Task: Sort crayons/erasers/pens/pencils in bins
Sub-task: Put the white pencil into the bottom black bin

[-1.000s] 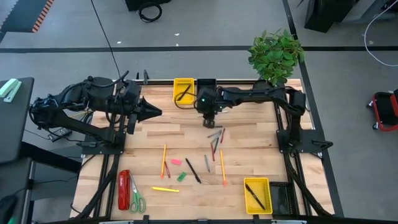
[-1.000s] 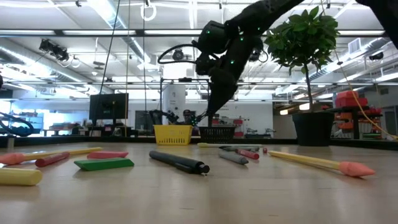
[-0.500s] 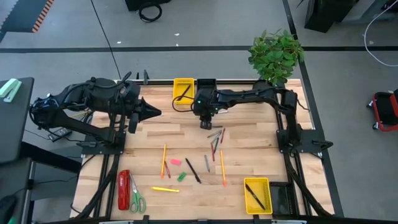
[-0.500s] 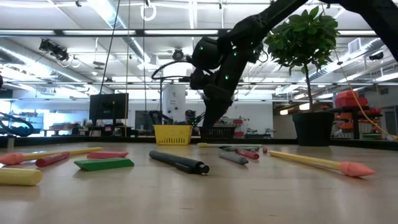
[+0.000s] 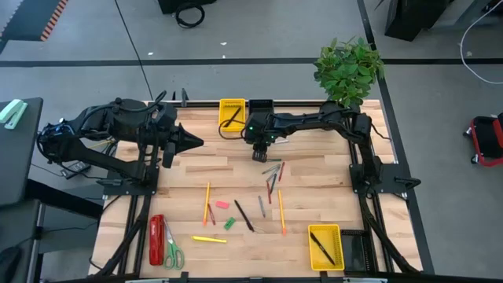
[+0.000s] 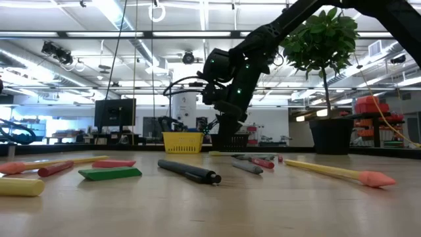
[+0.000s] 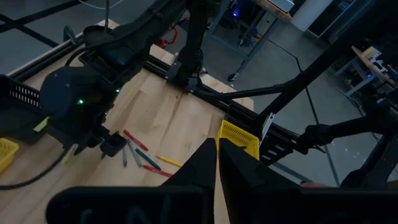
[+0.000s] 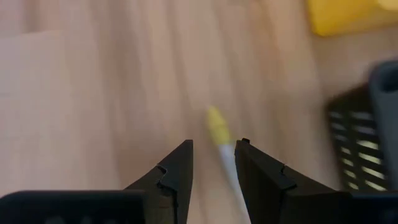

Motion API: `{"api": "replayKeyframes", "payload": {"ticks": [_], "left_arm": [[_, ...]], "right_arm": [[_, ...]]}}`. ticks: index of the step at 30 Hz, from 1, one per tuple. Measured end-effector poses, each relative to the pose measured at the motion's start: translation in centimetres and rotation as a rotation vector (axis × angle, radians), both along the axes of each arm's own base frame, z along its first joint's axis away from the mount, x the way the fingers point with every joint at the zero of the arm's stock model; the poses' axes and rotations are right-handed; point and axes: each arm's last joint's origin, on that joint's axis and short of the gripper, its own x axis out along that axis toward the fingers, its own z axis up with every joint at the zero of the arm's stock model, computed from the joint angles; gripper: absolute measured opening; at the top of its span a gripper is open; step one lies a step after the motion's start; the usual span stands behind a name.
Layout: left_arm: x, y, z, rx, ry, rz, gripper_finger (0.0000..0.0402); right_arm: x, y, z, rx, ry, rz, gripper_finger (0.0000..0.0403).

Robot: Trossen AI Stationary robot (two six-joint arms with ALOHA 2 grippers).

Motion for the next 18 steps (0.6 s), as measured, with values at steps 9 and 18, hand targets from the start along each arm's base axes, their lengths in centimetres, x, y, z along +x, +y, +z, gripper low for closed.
{"api": "replayKeyframes", "payload": {"ticks": [9,18], "left_arm": [[0.0,0.0,0.0,-0.001,-0.001,0.000,0.0029],[0.0,-0.2,0.0,-0.068,0.004,-0.038,0.0021]], "right_arm": [[-0.4,-0.6,-0.8,-0.017,-0.018,0.014,0.0137],[0.2,-0.4,-2.4,0.023,-0.027,-0.028,0.0141]]}}
